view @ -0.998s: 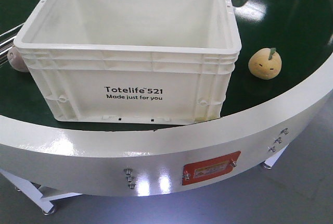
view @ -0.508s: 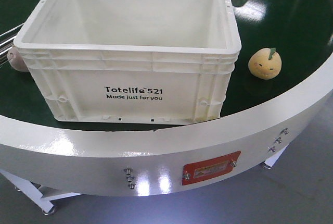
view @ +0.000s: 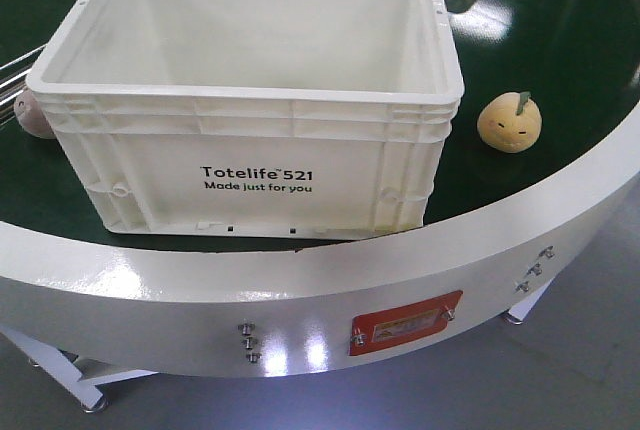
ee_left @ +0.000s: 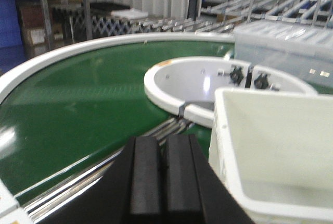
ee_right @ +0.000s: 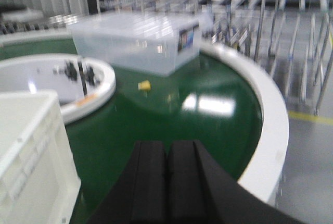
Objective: Place moving items into box and shelve
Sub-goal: 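Lower the right gripper onto the yellow-orange plush toy and grasp it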
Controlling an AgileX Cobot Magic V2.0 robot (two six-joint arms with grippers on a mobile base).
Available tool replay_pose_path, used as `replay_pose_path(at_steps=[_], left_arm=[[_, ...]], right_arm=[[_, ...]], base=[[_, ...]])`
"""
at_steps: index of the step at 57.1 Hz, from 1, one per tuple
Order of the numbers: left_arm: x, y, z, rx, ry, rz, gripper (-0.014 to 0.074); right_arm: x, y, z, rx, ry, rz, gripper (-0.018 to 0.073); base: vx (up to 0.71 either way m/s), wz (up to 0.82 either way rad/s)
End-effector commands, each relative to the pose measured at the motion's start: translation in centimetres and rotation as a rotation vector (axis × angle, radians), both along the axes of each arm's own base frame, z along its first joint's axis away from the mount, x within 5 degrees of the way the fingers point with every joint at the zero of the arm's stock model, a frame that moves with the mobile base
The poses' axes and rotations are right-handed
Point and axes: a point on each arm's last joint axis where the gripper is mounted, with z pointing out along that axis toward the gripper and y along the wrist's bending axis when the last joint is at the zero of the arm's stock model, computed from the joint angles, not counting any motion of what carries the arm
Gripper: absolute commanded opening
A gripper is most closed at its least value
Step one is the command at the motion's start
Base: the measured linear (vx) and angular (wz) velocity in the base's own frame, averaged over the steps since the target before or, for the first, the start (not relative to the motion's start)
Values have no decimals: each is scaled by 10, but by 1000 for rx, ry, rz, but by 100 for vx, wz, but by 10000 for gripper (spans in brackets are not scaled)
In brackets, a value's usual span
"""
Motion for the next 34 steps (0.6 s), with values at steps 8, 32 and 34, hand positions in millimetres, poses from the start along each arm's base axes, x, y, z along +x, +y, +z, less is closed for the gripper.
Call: replay_pose_path(at_steps=[8,32,34], left_arm=[[21,-3,4,16,10,-24,8],[62,-2,37,178,106,-39,384],[66,-2,36,176,120,-37,414]], right_arm=[[30,-2,34,-111,78,14,-4],[96,8,39,-193,266,193,258],[101,8,36,-194,271,197,318]], base=[[0,0],[0,0],[0,0]])
